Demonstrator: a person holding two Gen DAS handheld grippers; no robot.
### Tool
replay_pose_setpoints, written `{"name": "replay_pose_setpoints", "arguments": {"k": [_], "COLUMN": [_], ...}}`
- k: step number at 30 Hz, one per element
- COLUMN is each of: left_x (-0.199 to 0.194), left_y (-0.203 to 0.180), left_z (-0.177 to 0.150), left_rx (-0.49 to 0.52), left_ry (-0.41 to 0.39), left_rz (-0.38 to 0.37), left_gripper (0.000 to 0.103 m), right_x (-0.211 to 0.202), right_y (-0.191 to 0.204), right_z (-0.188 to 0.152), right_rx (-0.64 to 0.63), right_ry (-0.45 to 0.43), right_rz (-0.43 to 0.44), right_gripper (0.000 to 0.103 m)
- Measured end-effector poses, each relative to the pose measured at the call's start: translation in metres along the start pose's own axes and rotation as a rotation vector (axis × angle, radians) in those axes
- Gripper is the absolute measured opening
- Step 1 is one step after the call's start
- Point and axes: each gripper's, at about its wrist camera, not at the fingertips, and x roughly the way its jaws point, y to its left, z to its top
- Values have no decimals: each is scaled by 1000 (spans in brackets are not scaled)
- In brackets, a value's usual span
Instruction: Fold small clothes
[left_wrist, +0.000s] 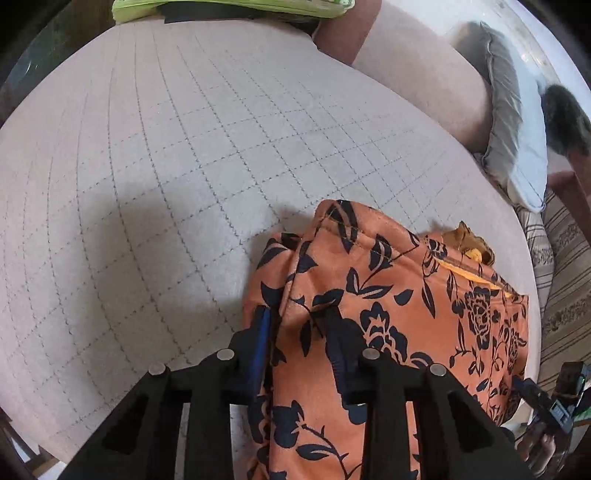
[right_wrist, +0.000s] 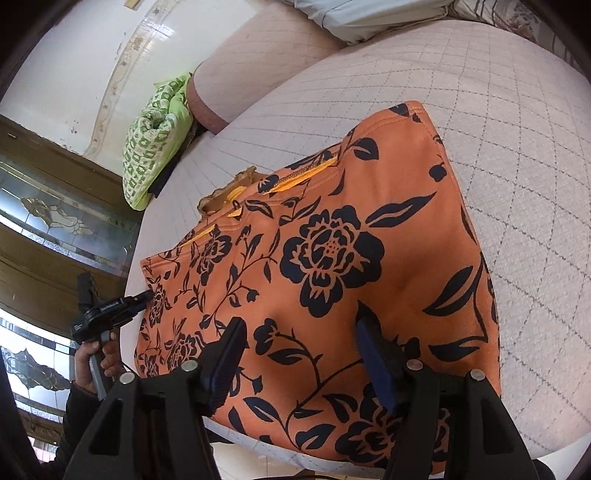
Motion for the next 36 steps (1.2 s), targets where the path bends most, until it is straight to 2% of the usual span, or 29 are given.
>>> {"name": "replay_pose_setpoints", "arguments": {"k": [1,4,7,9,12,17,20,23,24,26,28,29,31,32,33,34,36], "left_x": [-2,-16,-41,-42,-7,-10,-23,-56,-62,-68,-58,-48,-18,-3,14,32,30], "left_y": [-1,3,-4,-4,16,0,-8,-19,-26,-41,-54,-61,-63,-61,-54,-40,-32], "left_z": [0,0,-11,-17,-18,-16,-12,-15,-14,-14,-11,-7,4,12,16,20,21], "left_rx": [3,-67,-46,-48,-97,5,27,69,87,133,176,184,184,178,156,97,62], "left_ry": [-13,-72,-162,-188,-70,-96,-127,-228,-250,-252,-217,-212,-162,-139,-115,-77,-121], "left_rz": [18,2,54,94,102,136,146,208,200,122,29,33,99,136,212,266,236], "left_gripper": [7,6,6,6,7,9,10,12,12,12,13,13,20,21,21,18,18], "right_x": [0,0,-2,-2,0,-11,-9,-6,-6,-3,1,4,19,25,37,44,46], "right_y": [0,-2,-3,-4,-3,6,7,9,9,8,6,4,-6,-14,-28,-37,-49], "right_z": [0,-1,0,0,1,7,18,35,42,59,72,80,97,102,110,115,119], "right_rx": [-1,-1,3,0,-7,-37,-26,-28,-22,-14,-7,0,35,63,120,154,234], "right_ry": [0,-2,-10,-9,0,-9,-10,-19,-24,-28,-35,-40,-19,-20,-12,-1,-32], "right_rz": [0,-1,-3,-8,-14,-2,-5,0,6,19,9,4,31,21,8,13,49], "right_gripper": [65,65,65,65,65,66,66,66,66,66,66,67,67,67,67,67,67]}}
